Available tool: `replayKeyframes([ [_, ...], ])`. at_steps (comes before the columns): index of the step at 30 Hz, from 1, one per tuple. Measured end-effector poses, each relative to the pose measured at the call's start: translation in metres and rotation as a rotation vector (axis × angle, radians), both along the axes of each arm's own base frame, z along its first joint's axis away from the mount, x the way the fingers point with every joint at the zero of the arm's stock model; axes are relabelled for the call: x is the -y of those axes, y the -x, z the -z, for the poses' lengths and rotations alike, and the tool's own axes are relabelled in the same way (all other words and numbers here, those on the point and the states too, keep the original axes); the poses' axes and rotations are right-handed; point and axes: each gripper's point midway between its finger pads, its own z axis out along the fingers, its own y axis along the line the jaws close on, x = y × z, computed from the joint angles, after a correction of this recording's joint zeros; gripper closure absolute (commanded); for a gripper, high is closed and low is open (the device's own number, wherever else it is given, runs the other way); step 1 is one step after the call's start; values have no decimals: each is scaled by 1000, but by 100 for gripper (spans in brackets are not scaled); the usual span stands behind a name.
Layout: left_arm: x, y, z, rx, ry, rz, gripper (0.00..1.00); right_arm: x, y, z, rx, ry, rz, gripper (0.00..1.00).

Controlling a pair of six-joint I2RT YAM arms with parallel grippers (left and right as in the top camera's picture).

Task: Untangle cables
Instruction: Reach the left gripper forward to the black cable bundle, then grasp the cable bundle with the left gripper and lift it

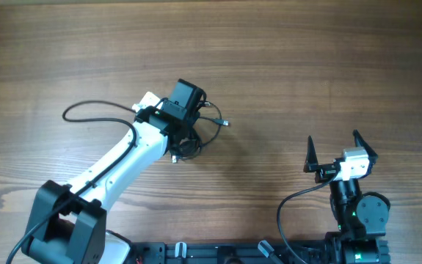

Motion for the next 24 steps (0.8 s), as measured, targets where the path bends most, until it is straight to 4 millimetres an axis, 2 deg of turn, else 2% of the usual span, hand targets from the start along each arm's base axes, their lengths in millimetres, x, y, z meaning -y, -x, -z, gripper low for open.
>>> replayKeyframes([
  [1, -2, -3, -1, 6, -30, 57, 33, 0, 0, 0, 0, 0, 0, 0],
  [2, -5, -4, -1, 6, -63, 109, 38, 0, 0, 0, 0, 0, 0, 0],
  [4, -16, -2, 0, -16, -142, 192, 39, 0, 0, 0, 0, 0, 0, 0],
  [9, -41, 8, 6, -99, -217, 246, 41, 0, 0, 0, 0, 0, 0, 0],
  [15, -28, 18, 27, -142, -148, 327, 44, 0, 0, 0, 0, 0, 0, 0],
  [21, -22, 20, 30, -151, -158, 456, 49, 0, 0, 0, 0, 0, 0, 0],
  [24, -22, 20, 31, -152, -164, 477, 46, 0, 0, 0, 0, 0, 0, 0],
])
